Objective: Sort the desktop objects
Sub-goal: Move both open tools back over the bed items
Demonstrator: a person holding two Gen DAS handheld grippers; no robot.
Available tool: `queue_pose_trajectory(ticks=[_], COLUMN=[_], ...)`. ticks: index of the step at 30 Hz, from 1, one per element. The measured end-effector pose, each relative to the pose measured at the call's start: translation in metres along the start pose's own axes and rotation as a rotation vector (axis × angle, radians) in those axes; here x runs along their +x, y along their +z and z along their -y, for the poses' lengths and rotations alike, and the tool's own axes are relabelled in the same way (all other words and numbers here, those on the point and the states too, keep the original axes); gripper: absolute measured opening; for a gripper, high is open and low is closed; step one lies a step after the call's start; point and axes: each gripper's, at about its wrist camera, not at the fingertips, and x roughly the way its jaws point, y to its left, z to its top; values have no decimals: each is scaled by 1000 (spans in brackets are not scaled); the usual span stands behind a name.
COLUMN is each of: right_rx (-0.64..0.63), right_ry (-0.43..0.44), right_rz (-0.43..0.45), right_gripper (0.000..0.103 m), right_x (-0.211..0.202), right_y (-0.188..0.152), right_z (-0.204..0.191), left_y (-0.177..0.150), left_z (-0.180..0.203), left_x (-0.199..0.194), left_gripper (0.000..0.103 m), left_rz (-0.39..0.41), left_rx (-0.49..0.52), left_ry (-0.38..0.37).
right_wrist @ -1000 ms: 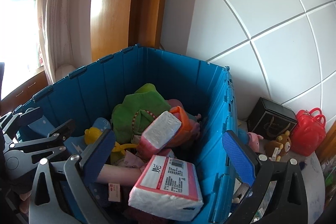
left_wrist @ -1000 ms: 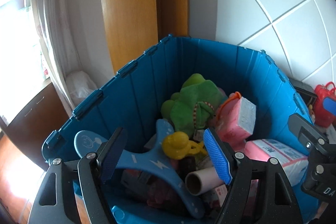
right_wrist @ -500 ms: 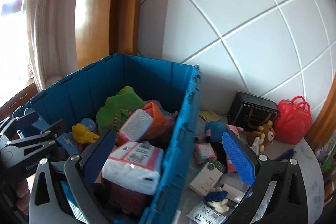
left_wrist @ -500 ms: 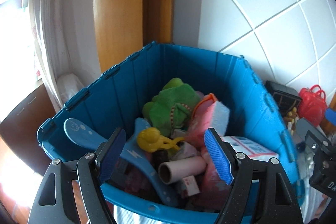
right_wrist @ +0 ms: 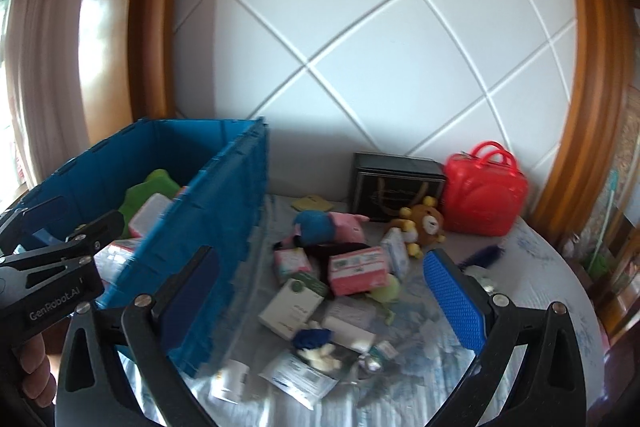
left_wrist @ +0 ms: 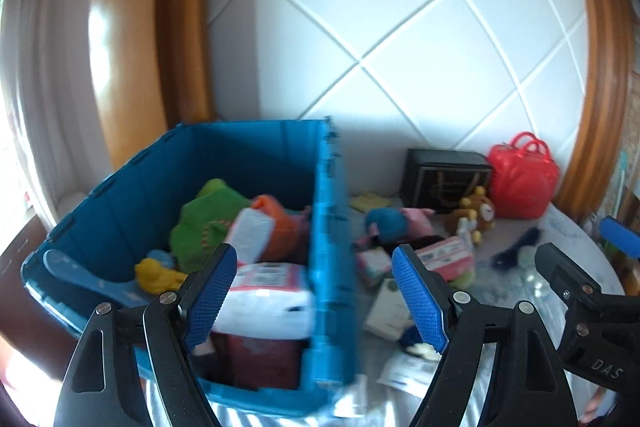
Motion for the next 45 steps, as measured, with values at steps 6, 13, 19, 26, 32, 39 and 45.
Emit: queue_pose_trajectory(ticks=[6,13,19,26,32,39,45], right_rx=[35,93,133,166,117,8,-19], right_ry=[-33,-31,-9,26,104,147,54], right_rz=[-50,-161,-331,-505,-597,-699,-718], right_gripper=[103,103,103,103,103,103,103], right_x=[0,24,70,120,156,205,232], right_y=[-32,-83,-142,-199,-221,-243,-247], right_z=[92,184,221,216,170,113,111], left_y=[-20,-67,-136,-205,-241,-259,-269], left_z=[86,162,170,158,152,148,118], left_x=[11,38,83,125,155,192,207], left_gripper=[82,82,82,82,82,82,80], left_rz=[-53,-169,-374,-562,-640,-654,-694], left_rx=[40,77,90,91,80,86,52], left_ry=[-21,13,107,155,129,87,119])
